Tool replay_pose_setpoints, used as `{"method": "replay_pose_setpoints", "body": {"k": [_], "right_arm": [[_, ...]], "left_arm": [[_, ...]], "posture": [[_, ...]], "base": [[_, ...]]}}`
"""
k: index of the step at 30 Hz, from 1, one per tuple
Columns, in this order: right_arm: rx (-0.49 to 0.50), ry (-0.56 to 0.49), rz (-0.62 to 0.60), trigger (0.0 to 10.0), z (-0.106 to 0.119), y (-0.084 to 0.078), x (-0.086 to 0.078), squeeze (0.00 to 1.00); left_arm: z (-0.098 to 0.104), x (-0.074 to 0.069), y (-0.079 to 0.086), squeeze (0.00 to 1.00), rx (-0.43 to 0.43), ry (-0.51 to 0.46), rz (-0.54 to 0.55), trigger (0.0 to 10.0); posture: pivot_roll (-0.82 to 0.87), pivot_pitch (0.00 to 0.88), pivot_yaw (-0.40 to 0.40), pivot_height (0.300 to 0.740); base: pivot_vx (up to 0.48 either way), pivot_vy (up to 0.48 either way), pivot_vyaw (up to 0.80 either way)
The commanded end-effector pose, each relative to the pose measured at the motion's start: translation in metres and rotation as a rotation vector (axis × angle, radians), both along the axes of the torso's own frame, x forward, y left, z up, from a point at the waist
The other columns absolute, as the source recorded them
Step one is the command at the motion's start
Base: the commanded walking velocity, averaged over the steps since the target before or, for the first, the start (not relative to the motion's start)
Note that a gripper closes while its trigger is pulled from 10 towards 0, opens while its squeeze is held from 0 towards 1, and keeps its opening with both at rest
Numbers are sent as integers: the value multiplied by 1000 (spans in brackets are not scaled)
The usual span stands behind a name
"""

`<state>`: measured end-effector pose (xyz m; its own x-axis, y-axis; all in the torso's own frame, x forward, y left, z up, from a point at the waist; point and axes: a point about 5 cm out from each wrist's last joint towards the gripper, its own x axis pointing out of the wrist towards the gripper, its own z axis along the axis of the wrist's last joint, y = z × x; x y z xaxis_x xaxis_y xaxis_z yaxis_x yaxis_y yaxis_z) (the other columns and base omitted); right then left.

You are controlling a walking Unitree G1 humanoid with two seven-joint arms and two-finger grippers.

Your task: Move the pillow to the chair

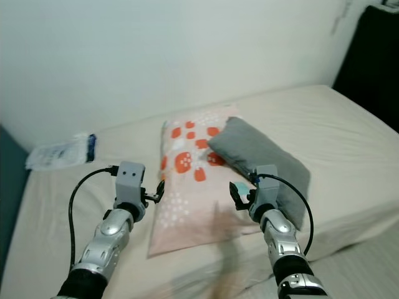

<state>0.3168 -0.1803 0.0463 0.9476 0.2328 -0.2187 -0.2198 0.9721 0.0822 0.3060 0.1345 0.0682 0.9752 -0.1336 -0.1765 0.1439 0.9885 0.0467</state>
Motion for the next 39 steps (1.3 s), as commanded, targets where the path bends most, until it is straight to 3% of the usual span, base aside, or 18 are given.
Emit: {"method": "replay_pose_setpoints", "body": {"k": [1,18,21,27,33,39], "right_arm": [[-6,7,9,10000,-2,2,-1,0],[-8,-1,11,10000,-1,3,0,0],[35,-1,-47,10000,0,0,1,0],[39,-6,-50,10000,0,-2,0,0],[47,-4,-65,10000,-1,-3,0,0],[57,8,-102,10000,-3,-6,0,0]], "left_arm": [[-6,-4,6,0,15,27,13,10000],[-5,-3,6,0,7,19,12,10000],[-3,-3,7,0,-2,7,12,10000],[-2,-3,7,0,-29,16,20,10000],[-2,-1,6,0,-1,29,12,10000],[-6,1,9,0,-78,80,61,10000]], "posture": [[-128,74,22,740],[-123,71,23,740],[-121,69,25,740],[-122,68,30,740],[-122,63,33,740],[-111,46,49,740]], "base": [[0,0,800],[0,0,800],[0,0,0],[0,0,0],[0,-465,0],[0,-160,0]]}}
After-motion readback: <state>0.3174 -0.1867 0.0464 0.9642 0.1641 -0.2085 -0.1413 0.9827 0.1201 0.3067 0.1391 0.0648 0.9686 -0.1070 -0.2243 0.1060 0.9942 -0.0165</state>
